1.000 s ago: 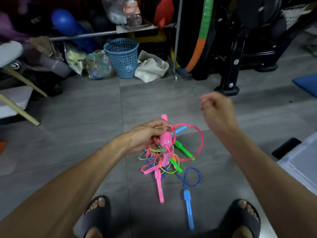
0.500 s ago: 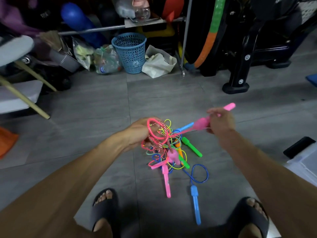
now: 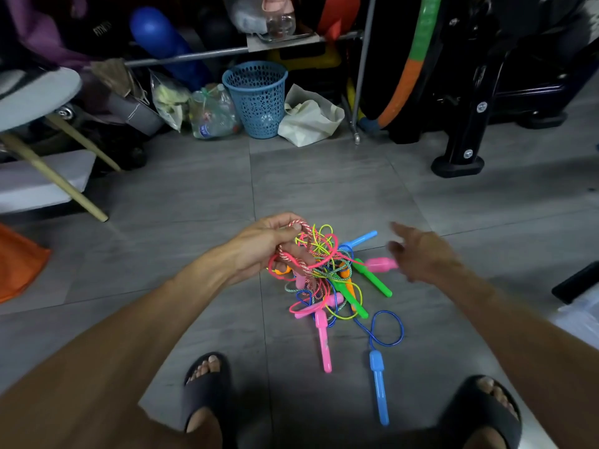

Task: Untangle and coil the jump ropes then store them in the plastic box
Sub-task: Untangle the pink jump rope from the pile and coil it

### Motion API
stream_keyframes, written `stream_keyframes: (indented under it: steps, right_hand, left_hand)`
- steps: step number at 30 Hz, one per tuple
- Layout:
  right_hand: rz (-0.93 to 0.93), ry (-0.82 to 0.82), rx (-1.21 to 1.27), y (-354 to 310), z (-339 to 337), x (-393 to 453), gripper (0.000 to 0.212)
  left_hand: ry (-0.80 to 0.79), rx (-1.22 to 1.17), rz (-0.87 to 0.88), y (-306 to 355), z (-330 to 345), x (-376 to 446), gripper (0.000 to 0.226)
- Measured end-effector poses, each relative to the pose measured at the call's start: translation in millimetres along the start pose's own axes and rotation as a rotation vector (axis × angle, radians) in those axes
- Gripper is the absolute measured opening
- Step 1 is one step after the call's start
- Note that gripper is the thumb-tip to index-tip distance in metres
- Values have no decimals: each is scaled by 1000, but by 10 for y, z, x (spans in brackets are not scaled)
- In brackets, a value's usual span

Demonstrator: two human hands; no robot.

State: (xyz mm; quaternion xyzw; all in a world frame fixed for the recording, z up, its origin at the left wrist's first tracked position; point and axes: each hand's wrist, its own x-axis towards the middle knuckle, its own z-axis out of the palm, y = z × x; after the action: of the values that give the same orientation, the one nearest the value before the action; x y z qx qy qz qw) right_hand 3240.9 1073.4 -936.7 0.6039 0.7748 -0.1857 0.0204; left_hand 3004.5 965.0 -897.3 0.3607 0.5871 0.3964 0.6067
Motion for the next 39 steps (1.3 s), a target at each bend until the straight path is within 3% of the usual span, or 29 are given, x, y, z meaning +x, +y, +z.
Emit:
stream_keyframes:
  steps: [2,4,5,11,16,20,22,25,27,31,34,39]
  right_hand:
    - [-228,-9,386,-397,-25,-89,27]
    - [-326,-177,748,-708,-102,-230,30]
    - [-352,-274,814,-772,-116,-279,30]
    - [-411,-402,726,-665,-64,-359,22]
    - [-469,-69,470,-561,-143,-264,12]
    - [-410,-299,463,-406,-196,-241,24]
    - [-404,-297,389,-338,-183,-200,24]
    - [-386,-358,468,-397,-145,-236,8]
    - [-401,-410,541,-462,-114,-242,9]
    - [-291,-362,429,-229,-152,-132,15]
    - [-208,-357,563,-84,-174,-162,15]
    - [-217,137,404,-143,-93,7,33]
  left_hand:
    - [-15,-30,31,18,53,35,15]
    - [13,-59,58,19,68,63,15]
    - [32,-69,64,15,62,66,15]
    - [116,-83,77,-2,37,20,20]
    - [316,72,130,4,90,71,23]
    - [431,66,198,64,67,110,23]
    - [422,-7,208,106,51,94,22]
    - [352,-79,249,168,88,94,22]
    - [364,-112,282,201,98,117,23]
    - [453,-189,289,209,15,138,24]
    - [441,-241,256,212,-29,138,23]
    - [369,-264,240,300,3,129,25]
